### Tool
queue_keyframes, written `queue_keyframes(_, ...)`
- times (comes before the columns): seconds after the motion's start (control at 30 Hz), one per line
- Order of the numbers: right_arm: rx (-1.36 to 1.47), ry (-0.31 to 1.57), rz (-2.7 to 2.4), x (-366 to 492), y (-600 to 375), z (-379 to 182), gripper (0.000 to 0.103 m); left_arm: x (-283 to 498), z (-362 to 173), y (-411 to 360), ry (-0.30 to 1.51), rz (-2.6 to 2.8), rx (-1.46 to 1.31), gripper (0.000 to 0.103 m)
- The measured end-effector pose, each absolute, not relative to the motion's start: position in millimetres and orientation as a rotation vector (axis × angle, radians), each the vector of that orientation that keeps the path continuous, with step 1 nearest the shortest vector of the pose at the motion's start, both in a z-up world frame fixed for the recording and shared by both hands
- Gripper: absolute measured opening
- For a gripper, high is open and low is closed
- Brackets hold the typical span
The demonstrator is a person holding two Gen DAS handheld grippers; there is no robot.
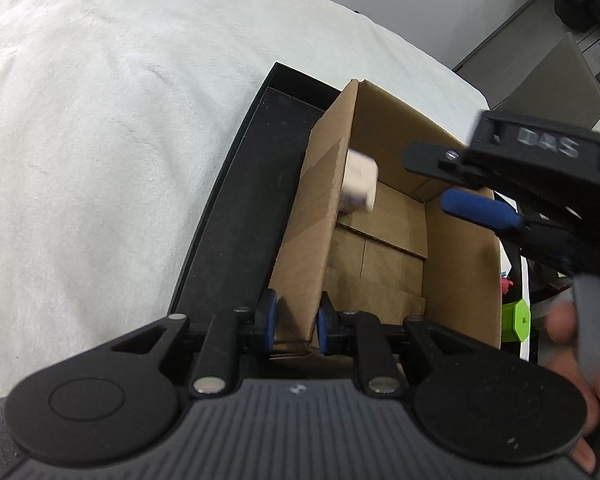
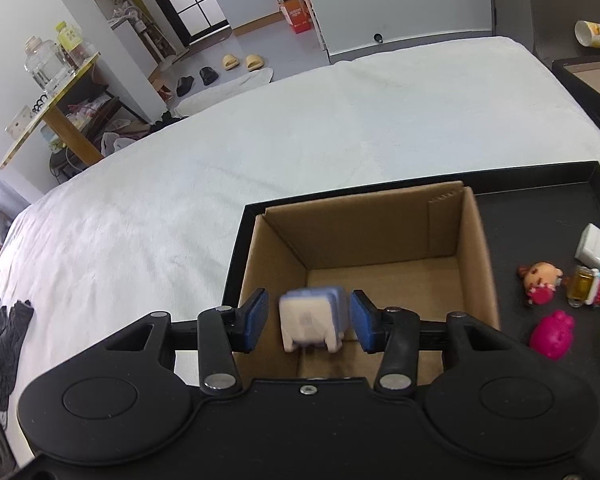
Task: Organize rigid objects
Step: 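Open the right gripper to drop the cube into the box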
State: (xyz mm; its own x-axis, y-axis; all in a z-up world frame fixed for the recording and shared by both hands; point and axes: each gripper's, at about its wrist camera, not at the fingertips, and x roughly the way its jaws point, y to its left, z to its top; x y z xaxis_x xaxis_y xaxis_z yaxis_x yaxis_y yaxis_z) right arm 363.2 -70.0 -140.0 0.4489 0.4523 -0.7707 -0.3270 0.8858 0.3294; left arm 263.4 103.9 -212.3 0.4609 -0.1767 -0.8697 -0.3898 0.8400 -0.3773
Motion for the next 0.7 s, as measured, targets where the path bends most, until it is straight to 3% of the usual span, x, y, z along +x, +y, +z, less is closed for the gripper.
queue_keyframes(0.7,0.113,0.954,0.426,333.4,-151.1,-116.6,0.059,258.8,-213.2,110.3,1.099,0.207,-0.660,0.018)
